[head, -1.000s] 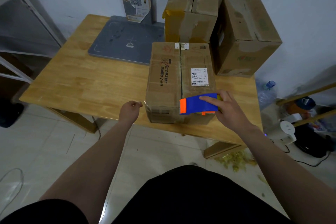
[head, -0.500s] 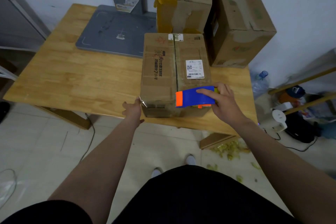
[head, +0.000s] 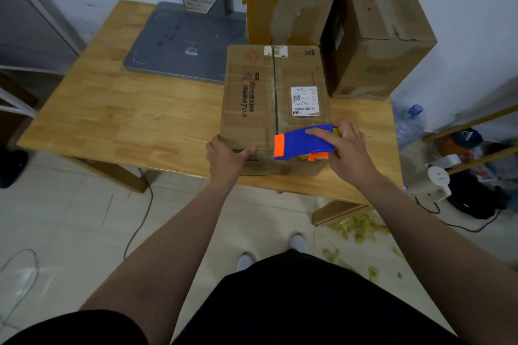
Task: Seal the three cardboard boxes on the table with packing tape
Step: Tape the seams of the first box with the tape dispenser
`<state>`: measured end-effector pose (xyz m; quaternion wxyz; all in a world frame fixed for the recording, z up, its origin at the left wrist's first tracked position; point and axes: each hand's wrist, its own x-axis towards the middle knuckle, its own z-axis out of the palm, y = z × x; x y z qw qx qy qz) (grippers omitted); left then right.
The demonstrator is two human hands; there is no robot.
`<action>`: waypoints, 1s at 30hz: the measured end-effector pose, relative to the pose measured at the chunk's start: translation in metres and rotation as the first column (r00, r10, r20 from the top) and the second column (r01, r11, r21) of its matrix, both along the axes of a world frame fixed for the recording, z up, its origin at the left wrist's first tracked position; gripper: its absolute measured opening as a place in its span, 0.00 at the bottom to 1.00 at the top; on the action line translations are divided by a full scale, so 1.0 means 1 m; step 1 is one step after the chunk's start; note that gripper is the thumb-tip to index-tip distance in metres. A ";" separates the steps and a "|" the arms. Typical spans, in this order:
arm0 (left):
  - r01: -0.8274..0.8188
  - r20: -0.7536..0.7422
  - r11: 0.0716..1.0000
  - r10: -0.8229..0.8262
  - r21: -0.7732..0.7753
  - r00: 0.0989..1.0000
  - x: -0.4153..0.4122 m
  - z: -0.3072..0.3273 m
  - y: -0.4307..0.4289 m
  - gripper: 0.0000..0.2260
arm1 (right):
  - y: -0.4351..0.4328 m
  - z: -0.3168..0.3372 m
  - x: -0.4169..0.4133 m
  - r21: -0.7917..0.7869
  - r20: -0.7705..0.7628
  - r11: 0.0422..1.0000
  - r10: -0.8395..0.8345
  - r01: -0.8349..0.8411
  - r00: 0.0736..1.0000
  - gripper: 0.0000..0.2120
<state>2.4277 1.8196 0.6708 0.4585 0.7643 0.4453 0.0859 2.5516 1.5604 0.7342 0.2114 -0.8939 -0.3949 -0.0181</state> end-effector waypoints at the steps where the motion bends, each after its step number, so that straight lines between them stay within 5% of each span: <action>1: -0.024 -0.001 1.000 0.024 0.013 1.000 0.001 -0.001 0.001 0.48 | 0.000 0.000 0.000 -0.005 0.004 1.000 0.000 0.000 1.000 0.30; 8: -0.020 0.094 0.999 0.024 -0.038 0.995 -0.013 0.005 0.015 0.35 | -0.002 0.000 0.001 -0.006 -0.002 1.000 -0.003 0.003 1.000 0.30; 14: 0.009 0.214 0.915 0.085 -0.403 0.973 -0.031 -0.002 0.044 0.24 | -0.001 -0.002 0.004 0.002 -0.019 1.000 -0.013 0.013 1.000 0.30; 19: 0.003 0.176 0.859 0.101 -0.512 0.979 -0.037 -0.006 0.046 0.20 | 0.000 -0.001 0.005 0.000 -0.025 1.000 -0.025 0.025 0.999 0.30; 23: 0.025 0.201 0.932 0.052 -0.361 0.978 -0.035 -0.003 0.042 0.22 | 0.001 0.000 0.005 -0.004 -0.017 1.000 -0.018 0.018 1.000 0.30; 26: 0.056 0.153 0.963 -0.015 -0.263 0.988 -0.026 0.002 0.032 0.37 | 0.000 0.001 0.004 0.001 -0.016 1.000 -0.014 0.014 1.000 0.29; 28: 0.099 0.102 0.992 -0.091 -0.080 0.991 -0.019 0.007 0.022 0.48 | -0.001 0.001 0.004 0.001 -0.017 1.000 -0.012 0.012 1.000 0.30; 30: 0.208 0.063 0.952 -0.228 0.223 0.972 -0.008 0.013 0.013 0.47 | -0.001 0.001 0.003 -0.007 -0.014 1.000 -0.010 0.010 1.000 0.30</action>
